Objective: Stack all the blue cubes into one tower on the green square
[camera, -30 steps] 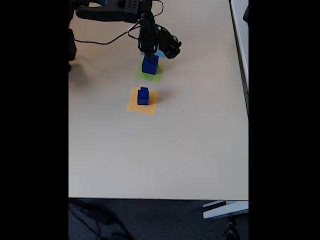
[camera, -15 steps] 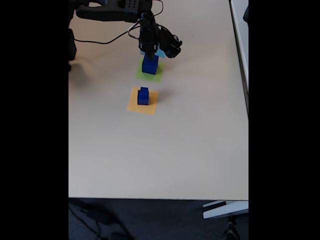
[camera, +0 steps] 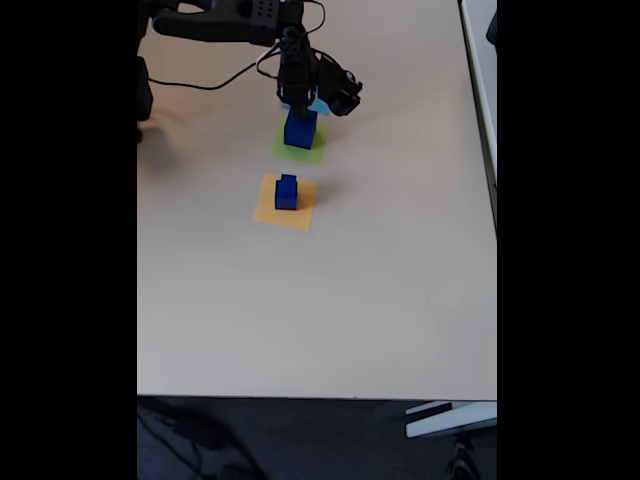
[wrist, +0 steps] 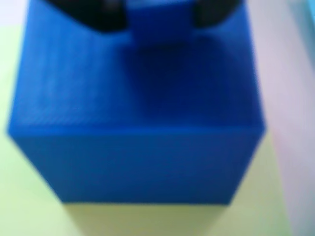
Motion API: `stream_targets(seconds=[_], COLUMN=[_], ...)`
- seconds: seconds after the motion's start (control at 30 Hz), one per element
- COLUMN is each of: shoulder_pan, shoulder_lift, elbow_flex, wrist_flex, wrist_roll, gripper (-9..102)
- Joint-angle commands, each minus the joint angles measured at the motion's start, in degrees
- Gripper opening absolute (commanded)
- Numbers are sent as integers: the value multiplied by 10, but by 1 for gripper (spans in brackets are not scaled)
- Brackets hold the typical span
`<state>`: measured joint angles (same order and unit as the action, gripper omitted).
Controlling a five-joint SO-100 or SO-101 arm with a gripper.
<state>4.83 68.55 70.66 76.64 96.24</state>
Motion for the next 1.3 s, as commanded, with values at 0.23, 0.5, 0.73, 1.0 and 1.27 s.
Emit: stream_targets(seconds=[0.23,0.5,0.73,1.0,1.27], shoulder_pan=[1,0,-15,-1,93], shoulder_lift=[24,26,-6,-34,-31], elbow_flex=[3,-7,-155,-260,-274], wrist_flex=[-8,-11,42,13,3], wrist_roll=[2,-12,-30,-76,-191], gripper=[12,16,25,34,36])
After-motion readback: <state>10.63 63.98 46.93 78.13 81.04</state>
